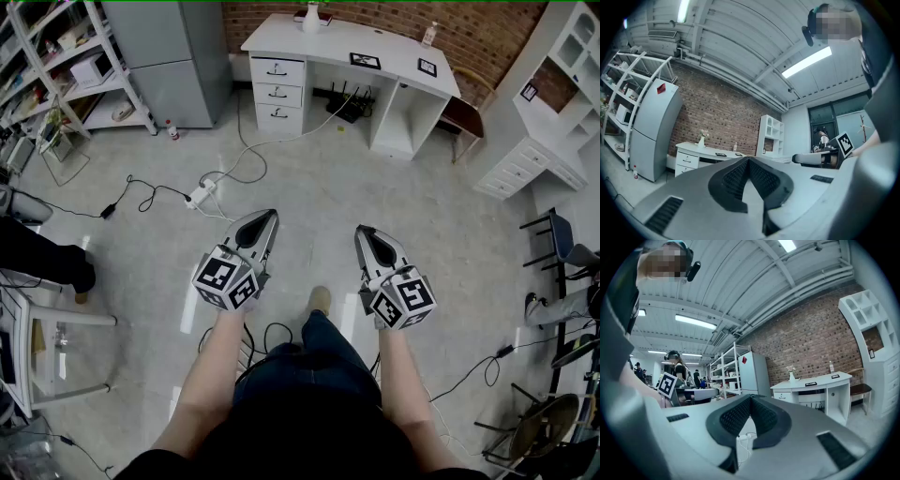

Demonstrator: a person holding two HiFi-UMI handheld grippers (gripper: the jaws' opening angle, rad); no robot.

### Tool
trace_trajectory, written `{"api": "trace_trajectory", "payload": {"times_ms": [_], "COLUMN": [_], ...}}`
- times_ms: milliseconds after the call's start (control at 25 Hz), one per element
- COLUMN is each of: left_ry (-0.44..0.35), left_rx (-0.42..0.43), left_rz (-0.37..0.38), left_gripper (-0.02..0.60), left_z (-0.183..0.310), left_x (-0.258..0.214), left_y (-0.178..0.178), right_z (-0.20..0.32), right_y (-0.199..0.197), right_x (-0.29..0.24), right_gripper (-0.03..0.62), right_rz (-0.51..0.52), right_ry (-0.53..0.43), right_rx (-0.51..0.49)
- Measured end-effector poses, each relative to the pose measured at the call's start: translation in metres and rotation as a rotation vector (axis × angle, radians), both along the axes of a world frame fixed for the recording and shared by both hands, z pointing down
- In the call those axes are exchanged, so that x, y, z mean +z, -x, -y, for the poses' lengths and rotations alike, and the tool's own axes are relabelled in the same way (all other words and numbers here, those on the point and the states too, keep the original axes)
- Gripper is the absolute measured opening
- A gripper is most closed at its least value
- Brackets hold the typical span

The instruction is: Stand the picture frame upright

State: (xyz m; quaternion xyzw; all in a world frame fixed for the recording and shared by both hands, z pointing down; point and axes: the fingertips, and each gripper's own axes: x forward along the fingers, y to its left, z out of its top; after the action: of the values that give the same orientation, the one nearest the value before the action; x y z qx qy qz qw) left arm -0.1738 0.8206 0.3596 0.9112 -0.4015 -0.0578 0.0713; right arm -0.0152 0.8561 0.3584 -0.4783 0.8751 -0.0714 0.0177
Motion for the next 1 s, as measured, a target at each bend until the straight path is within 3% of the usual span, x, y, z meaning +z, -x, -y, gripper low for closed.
{"api": "trace_trajectory", "payload": {"times_ms": [640, 1000], "left_ry": [0.017, 0.024], "left_rx": [-0.014, -0.048], "left_rz": [0.018, 0.009], "left_gripper": [0.000, 0.000], "left_z": [0.117, 0.193], "left_x": [0.009, 0.011], "left_y": [-0.038, -0.067], "right_z": [0.121, 0.197], "right_y": [-0.053, -0.082], "right_x": [0.015, 0.022], "right_gripper": [0.002, 0.003], "right_rz": [0.011, -0.035], "right_ry": [0.020, 0.019], "right_rx": [0.023, -0.006]}}
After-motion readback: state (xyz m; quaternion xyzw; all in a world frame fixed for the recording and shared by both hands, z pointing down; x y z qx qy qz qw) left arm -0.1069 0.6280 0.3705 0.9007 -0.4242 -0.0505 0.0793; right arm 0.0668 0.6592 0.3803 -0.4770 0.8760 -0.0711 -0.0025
